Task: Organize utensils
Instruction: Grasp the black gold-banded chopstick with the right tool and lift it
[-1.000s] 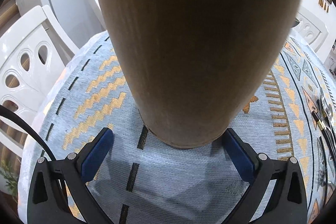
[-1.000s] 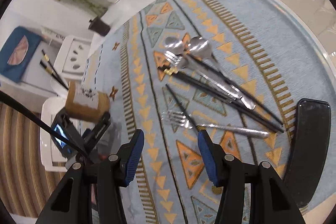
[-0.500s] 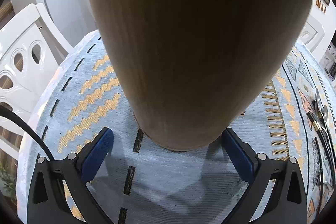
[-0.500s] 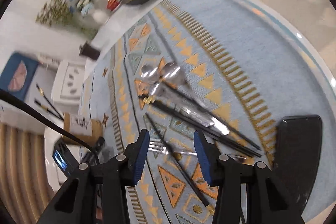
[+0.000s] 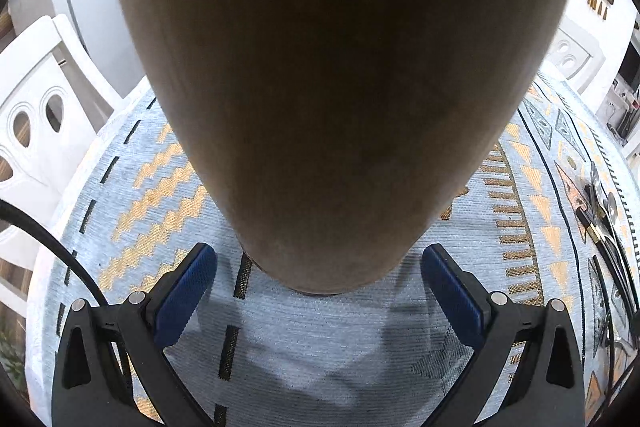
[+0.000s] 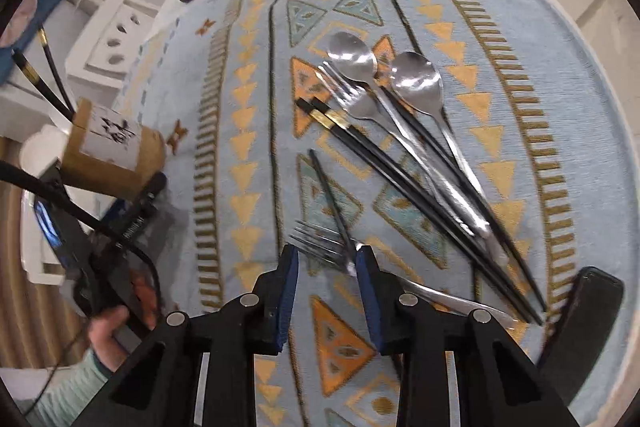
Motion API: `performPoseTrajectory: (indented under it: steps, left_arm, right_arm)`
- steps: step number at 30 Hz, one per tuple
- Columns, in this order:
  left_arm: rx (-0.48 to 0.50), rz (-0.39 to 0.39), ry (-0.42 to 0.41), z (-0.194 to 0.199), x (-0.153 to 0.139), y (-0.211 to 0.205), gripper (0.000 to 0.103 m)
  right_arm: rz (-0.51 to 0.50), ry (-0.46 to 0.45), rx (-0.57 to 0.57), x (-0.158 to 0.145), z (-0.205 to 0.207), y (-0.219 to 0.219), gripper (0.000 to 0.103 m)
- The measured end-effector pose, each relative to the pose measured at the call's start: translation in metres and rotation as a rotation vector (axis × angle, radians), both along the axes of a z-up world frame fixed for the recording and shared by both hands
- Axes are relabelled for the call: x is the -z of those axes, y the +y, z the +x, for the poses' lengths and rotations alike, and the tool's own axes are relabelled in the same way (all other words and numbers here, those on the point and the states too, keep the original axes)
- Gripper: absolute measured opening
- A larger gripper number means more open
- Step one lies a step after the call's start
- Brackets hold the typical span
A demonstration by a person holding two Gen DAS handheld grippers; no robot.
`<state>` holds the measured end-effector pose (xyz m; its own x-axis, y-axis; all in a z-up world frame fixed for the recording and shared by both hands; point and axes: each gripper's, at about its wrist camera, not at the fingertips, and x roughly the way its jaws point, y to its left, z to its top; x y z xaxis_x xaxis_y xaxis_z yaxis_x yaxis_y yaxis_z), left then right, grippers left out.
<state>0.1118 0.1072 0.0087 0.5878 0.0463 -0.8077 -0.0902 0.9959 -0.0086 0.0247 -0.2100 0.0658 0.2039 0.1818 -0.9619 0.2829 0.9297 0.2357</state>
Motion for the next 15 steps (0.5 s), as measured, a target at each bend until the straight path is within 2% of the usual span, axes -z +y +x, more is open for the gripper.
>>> performPoseTrajectory:
  steps: [5, 7, 9, 10, 12, 13, 15]
  left_arm:
    - [0.004, -0.007, -0.003, 0.001, 0.005, -0.001, 0.103]
    - [0.008, -0.009, -0.004, -0.001, 0.004, -0.005, 0.103]
    - [0.011, -0.012, -0.004, -0.004, 0.003, -0.003, 0.103]
    - [0.011, -0.011, -0.004, -0.005, 0.004, -0.003, 0.103]
    - [0.011, -0.010, -0.003, -0.005, 0.005, -0.003, 0.103]
    - [0.012, -0.008, -0.002, -0.006, 0.005, -0.003, 0.103]
    - [0.012, -0.006, -0.001, -0.004, -0.001, -0.007, 0.103]
  right_arm:
    - [-0.039, -0.045, 0.051, 0.004, 0.018, -0.003, 0.028]
    - [-0.036, -0.013, 0.033, 0.014, 0.030, 0.004, 0.027]
    - [-0.050, 0.068, -0.023, 0.037, 0.041, 0.014, 0.027]
    - [-0.074, 0.067, -0.029, 0.038, 0.042, 0.016, 0.027]
    - [-0.150, 0.080, -0.060, 0.035, 0.047, 0.025, 0.021]
    - [-0.162, 0.077, -0.064, 0.034, 0.047, 0.026, 0.014]
    - [-0.189, 0.061, -0.078, 0.032, 0.047, 0.028, 0.011]
